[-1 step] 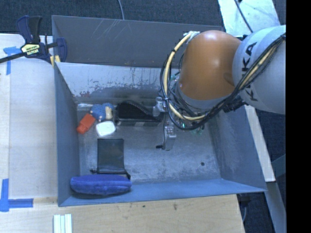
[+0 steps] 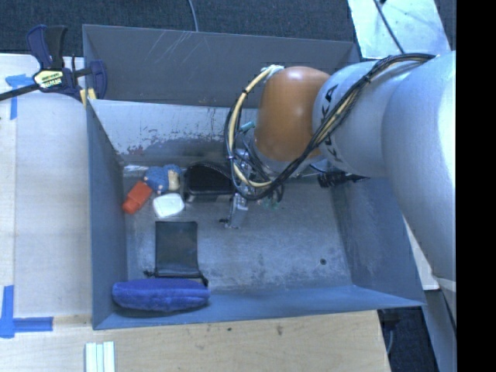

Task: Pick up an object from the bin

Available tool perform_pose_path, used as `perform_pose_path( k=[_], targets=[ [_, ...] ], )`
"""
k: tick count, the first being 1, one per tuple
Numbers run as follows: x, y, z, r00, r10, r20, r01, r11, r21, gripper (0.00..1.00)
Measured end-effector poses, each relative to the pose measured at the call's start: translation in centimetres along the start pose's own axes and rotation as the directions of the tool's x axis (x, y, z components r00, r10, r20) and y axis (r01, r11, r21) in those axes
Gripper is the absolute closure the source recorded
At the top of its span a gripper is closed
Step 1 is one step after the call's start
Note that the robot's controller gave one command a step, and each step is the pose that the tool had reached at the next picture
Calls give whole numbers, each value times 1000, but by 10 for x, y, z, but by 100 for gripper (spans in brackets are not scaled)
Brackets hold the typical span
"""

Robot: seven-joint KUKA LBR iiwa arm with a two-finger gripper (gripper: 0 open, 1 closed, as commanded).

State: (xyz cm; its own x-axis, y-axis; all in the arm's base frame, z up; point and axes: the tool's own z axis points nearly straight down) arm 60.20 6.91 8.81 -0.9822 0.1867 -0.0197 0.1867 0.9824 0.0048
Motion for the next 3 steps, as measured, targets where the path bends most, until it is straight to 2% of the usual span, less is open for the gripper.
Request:
perform_pose_path(
  k=[1, 2, 3],
  targets=[
    [5, 26, -14, 992, -125, -11, 125, 992, 1, 0],
    [114, 66, -26, 895, -446, -20, 446, 895, -6, 0],
    [76, 57, 18, 640, -768, -13, 768, 640, -11, 0]
  ],
)
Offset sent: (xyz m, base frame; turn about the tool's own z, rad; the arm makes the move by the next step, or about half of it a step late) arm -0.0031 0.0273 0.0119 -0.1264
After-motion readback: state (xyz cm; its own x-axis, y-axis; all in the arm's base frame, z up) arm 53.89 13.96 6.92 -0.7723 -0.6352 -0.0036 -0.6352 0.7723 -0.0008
